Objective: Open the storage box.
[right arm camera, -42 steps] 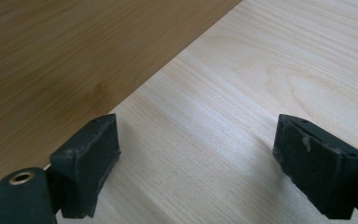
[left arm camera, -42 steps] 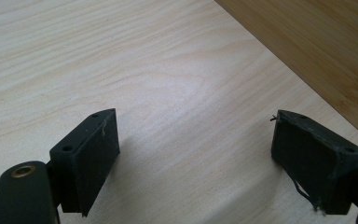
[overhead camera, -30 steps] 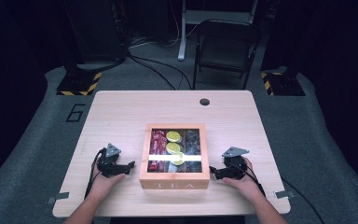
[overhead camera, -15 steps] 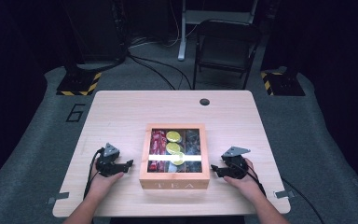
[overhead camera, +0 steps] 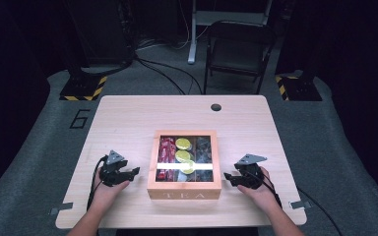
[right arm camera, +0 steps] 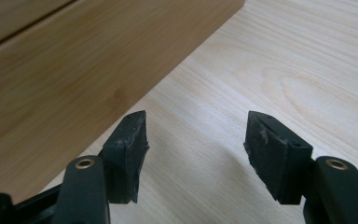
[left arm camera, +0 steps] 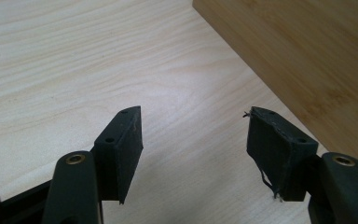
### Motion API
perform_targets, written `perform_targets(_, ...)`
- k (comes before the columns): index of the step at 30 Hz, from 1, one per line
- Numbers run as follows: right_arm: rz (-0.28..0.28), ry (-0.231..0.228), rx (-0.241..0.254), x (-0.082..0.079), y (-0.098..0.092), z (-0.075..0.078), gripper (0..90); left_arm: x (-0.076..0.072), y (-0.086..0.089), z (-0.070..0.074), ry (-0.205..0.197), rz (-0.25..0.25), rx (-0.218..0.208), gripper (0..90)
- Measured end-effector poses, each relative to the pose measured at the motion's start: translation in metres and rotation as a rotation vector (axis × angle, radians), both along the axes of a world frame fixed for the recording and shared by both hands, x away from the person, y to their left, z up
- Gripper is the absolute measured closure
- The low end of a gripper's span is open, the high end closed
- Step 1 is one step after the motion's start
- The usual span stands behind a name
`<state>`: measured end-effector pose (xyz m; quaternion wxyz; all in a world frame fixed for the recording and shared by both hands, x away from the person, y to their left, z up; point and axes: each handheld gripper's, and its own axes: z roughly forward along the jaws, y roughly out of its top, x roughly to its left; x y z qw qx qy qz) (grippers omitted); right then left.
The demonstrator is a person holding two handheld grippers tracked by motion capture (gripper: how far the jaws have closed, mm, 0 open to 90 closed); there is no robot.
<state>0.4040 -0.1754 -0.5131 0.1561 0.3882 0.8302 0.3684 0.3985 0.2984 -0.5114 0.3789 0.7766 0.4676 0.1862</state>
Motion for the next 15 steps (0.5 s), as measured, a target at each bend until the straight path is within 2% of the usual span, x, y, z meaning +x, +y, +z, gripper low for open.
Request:
perform_targets(3,0.009,0.008,-0.001,-0.001,0.000,0.002,39.2,-0.002,-0.001,0.004,0.001,-0.006,-0.011,37.8)
perform_targets(6,0.003,0.005,0.007,-0.003,0.001,0.004,40.8,-0.005,-0.002,0.006,0.004,-0.003,-0.048,37.9)
perform_targets(10,-0.002,-0.006,0.029,-0.006,0.001,0.009,41.4,-0.008,-0.004,0.009,0.009,0.002,-0.044,38.4)
perform_targets(15,-0.005,-0.015,0.026,-0.007,0.000,0.013,43.4,-0.011,-0.004,0.013,0.004,0.018,-0.050,39.1)
